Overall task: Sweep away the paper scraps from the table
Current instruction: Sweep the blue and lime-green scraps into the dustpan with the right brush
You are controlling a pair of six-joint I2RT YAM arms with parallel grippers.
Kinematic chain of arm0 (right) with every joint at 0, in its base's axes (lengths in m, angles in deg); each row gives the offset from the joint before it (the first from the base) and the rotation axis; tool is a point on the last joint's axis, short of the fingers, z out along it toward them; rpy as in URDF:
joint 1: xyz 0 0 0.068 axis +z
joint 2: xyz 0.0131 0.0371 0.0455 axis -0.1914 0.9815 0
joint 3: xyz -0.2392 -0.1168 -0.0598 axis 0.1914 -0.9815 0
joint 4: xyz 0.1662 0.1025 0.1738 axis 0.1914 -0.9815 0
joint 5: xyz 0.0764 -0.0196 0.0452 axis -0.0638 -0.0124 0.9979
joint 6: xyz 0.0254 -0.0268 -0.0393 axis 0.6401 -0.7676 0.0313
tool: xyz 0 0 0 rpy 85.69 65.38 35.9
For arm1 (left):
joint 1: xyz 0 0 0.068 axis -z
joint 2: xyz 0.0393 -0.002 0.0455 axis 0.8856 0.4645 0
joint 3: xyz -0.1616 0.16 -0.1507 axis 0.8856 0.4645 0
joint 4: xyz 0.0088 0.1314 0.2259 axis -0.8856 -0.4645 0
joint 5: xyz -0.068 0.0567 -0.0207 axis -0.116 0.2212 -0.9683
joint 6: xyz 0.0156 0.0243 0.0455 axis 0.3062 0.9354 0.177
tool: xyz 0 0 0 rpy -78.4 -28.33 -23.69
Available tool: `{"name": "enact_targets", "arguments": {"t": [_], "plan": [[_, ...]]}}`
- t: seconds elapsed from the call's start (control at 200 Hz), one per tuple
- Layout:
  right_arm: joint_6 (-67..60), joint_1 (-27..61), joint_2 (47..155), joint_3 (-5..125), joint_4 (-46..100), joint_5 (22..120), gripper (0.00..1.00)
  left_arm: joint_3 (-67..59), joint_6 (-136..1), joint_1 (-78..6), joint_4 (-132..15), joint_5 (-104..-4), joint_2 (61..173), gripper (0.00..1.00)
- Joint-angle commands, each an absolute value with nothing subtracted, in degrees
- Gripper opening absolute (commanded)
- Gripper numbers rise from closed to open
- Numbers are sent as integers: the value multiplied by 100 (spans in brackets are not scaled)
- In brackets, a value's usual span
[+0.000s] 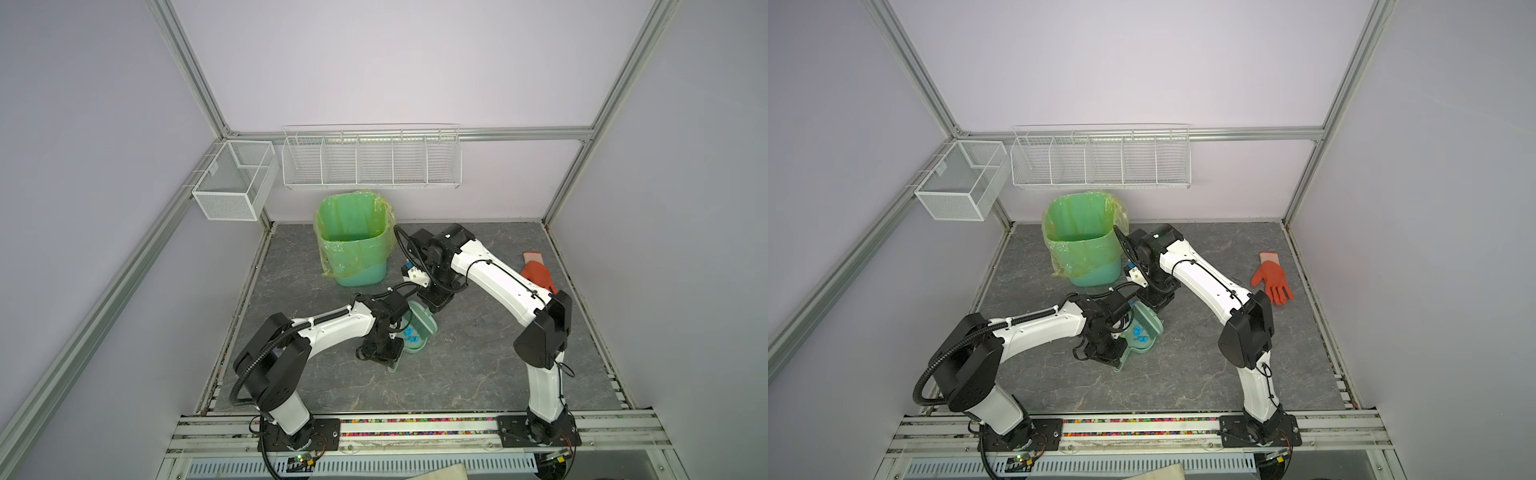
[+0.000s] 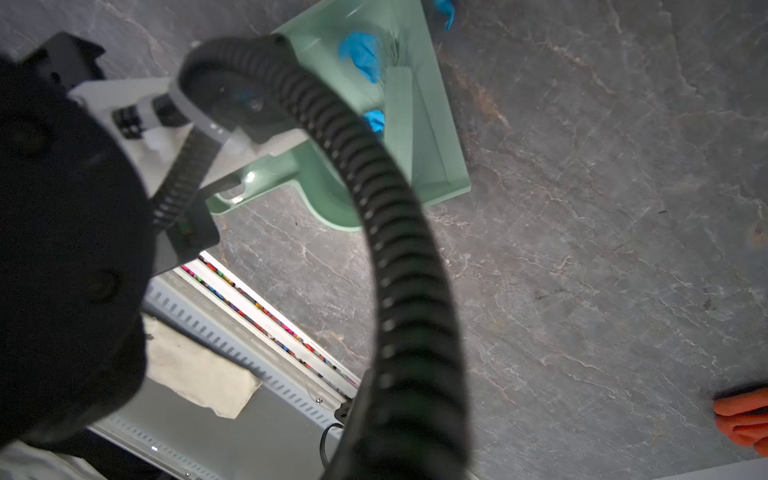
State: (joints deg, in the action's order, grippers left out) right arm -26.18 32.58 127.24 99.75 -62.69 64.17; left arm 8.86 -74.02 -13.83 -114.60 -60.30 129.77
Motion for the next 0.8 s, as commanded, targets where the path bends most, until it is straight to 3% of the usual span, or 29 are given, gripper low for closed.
{"name": "enact_targets", "arguments": {"t": [0.0, 0.36, 0.795], "plan": [[-2631, 3245, 12451, 9720, -6209, 6582, 7, 681, -7265, -1451, -11478, -5840, 13165, 0], [-2156, 2536, 12260, 10371, -6026, 6035, 7, 890, -7370, -1523, -11477, -5928, 12939, 0], [-2419, 2601, 13963, 12533, -6035, 5766, 7, 1317, -7395, -1741, -11664, -5923, 12403, 0]]}}
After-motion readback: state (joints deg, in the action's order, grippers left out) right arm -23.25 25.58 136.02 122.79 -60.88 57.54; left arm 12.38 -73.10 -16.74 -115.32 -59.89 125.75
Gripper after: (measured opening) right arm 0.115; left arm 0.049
